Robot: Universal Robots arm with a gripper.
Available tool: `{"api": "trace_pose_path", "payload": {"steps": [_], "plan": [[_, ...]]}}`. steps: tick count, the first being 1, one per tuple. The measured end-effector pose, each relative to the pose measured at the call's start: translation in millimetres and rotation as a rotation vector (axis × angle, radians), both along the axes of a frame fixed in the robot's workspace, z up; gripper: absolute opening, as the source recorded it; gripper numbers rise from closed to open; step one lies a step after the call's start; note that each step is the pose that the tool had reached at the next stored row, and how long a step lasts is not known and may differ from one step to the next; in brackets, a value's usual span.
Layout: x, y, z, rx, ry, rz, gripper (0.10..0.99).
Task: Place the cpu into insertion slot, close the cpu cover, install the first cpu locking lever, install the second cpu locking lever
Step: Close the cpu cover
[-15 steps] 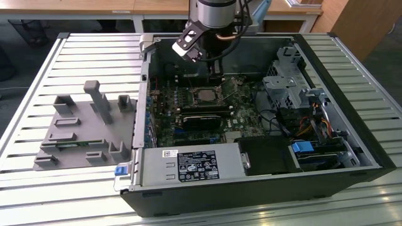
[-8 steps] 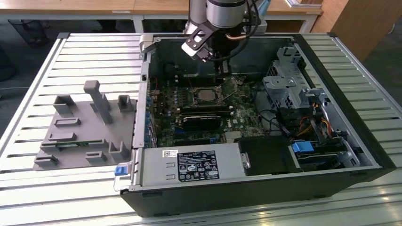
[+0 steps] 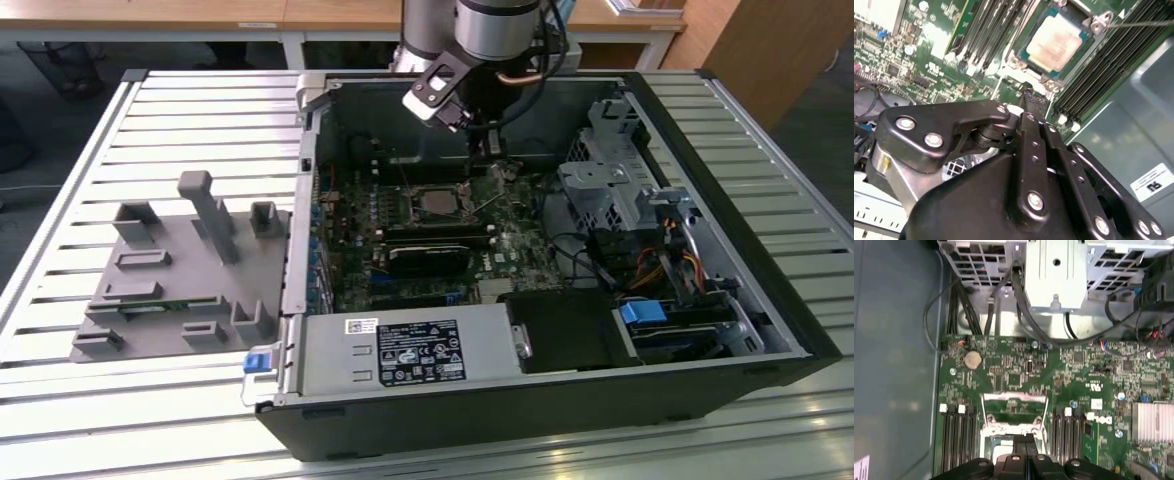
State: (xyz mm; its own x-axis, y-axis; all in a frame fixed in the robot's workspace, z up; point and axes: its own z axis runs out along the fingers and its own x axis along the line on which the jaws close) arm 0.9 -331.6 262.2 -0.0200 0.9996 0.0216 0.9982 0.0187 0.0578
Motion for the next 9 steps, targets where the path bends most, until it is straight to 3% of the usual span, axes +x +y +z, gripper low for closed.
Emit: {"api": "trace_pose_path", "payload": {"steps": [9], "plan": [[10.0,0.0,-0.2,0.0,0.0003,0.0,0.122]]}}
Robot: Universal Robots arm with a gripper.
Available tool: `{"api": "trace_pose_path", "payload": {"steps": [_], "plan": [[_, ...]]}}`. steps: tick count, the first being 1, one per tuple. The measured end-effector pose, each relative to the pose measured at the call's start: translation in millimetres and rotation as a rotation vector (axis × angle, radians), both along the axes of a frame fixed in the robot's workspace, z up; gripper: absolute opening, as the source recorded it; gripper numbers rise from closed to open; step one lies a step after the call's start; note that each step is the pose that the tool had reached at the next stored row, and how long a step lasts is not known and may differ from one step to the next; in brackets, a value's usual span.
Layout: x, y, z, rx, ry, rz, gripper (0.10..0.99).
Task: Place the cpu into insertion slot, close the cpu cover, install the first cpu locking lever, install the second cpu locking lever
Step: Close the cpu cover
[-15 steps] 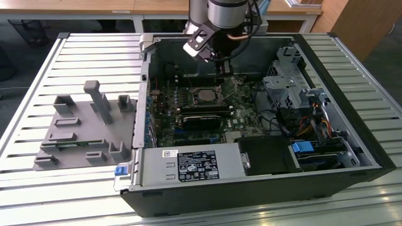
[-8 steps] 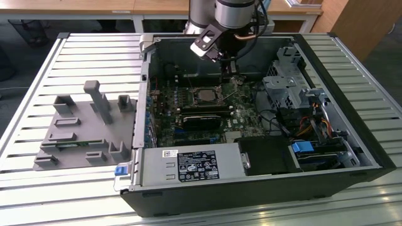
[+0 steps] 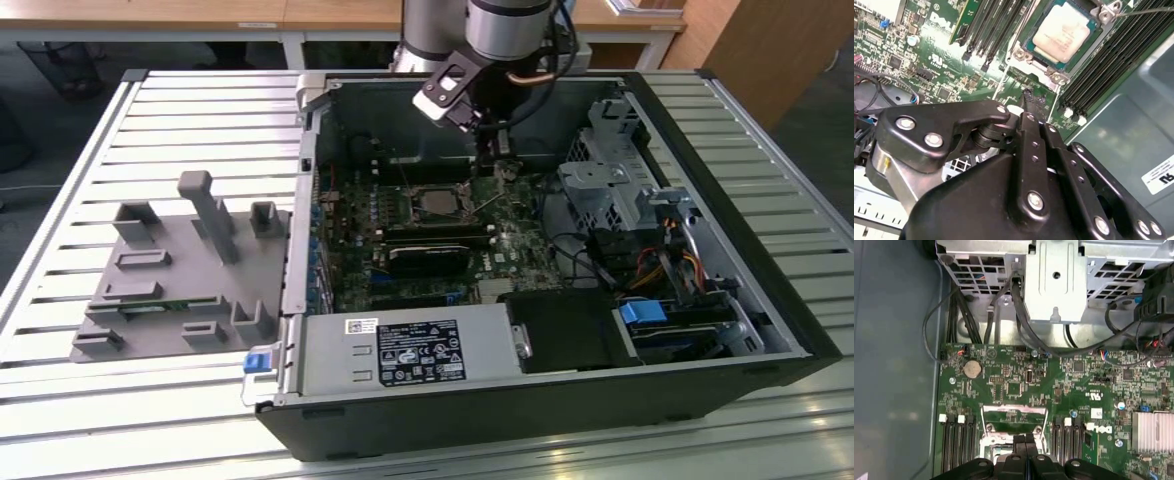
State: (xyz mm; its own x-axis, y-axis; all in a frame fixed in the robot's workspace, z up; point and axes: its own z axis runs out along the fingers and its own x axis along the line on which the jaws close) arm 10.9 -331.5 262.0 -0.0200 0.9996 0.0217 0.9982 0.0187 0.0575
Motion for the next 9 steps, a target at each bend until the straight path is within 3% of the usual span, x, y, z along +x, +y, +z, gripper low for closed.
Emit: {"api": "trace_pose_path", "payload": {"steps": [9], "plan": [[15.0,0.7,-1.1,0.0,0.0021,0.0,0.122]]}}
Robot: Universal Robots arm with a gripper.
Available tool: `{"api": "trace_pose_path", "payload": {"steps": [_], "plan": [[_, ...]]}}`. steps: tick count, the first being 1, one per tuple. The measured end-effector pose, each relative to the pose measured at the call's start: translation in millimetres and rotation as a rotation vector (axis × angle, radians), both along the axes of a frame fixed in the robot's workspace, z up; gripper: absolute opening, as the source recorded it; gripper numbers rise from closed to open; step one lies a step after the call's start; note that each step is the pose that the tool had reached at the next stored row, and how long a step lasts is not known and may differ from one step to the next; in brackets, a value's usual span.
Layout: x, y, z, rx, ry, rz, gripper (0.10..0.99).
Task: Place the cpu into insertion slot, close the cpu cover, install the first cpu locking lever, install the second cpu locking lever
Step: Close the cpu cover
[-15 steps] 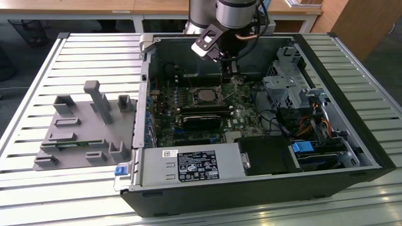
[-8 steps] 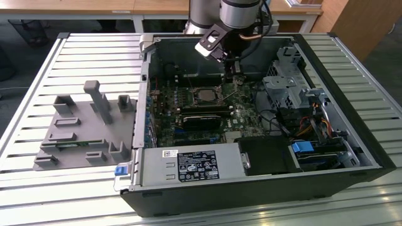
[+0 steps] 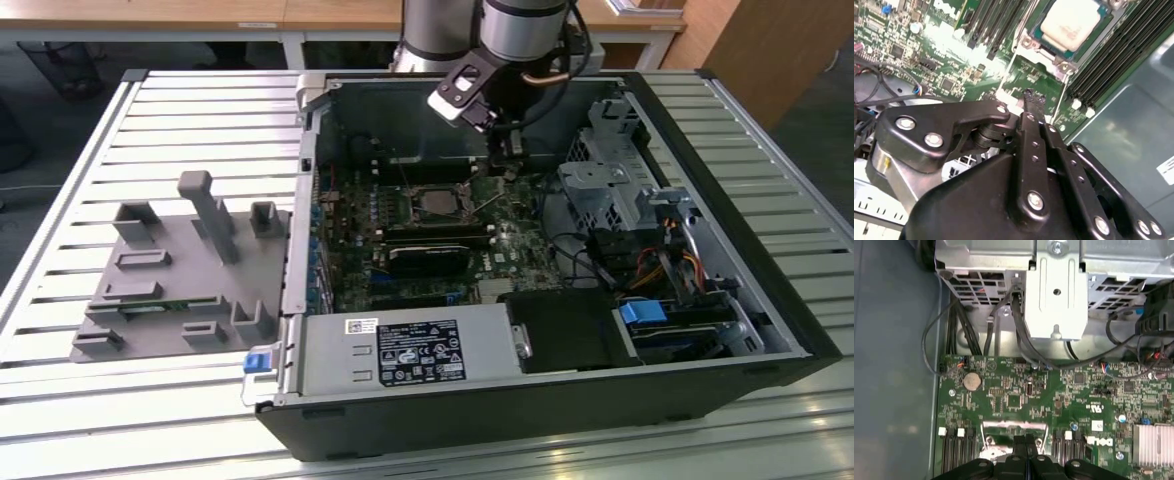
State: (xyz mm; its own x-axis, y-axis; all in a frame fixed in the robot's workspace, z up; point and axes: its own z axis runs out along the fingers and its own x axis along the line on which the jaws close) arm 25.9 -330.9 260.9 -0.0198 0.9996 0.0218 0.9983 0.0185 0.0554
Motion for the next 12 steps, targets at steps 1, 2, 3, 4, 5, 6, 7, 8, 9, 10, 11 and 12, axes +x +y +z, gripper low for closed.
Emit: {"api": "trace_pose_path", "payload": {"steps": [1,2,3,4,5,6,7,8,9,10,11,12], "plan": [[2.0,0.2,-0.4,0.0,0.0009,0.0,0.122],[3.7,0.5,-0.7,0.0,0.0018,0.0,0.122],[5.0,1.1,-1.0,0.0,0.0026,0.0,0.122],[5.9,1.8,-1.4,0.0,0.0032,0.0,0.122],[6.6,3.1,-1.8,0.0,0.0039,0.0,0.122],[7.2,4.6,-2.0,0.0,0.0043,0.0,0.122],[8.1,6.0,-2.3,0.0,0.0048,0.0,0.122],[9.2,7.2,-2.6,0.0,0.0055,0.0,0.122],[10.5,8.0,-2.9,0.0,0.0065,0.0,0.122],[11.7,8.4,-3.2,0.0,0.0075,0.0,0.122],[13.1,8.8,-3.6,0.0,0.0085,0.0,0.122],[14.2,9.2,-3.8,0.0,0.0094,0.0,0.122]]}}
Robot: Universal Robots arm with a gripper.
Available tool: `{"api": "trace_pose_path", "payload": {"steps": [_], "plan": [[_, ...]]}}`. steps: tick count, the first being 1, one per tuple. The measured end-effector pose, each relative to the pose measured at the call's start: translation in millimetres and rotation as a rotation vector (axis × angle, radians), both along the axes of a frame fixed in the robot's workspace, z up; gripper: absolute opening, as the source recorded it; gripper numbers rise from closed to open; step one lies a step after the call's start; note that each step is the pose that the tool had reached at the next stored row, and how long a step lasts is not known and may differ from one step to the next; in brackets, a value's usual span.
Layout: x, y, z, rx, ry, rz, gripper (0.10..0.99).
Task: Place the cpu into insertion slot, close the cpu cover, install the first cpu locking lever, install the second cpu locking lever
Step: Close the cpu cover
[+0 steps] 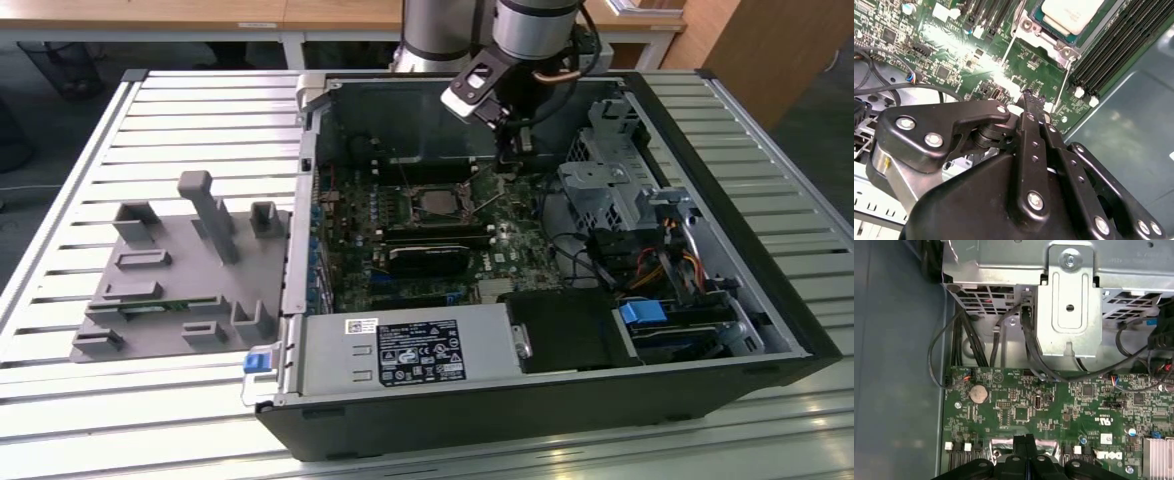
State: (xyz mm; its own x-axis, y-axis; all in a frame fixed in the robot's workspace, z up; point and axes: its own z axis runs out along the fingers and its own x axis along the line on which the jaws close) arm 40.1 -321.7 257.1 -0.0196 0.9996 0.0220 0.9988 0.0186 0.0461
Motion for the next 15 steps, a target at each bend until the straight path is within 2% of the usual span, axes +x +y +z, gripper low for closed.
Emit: {"api": "trace_pose_path", "payload": {"steps": [15], "plan": [[12.4,2.9,-1.9,0.0,0.0014,0.001,0.122]]}}
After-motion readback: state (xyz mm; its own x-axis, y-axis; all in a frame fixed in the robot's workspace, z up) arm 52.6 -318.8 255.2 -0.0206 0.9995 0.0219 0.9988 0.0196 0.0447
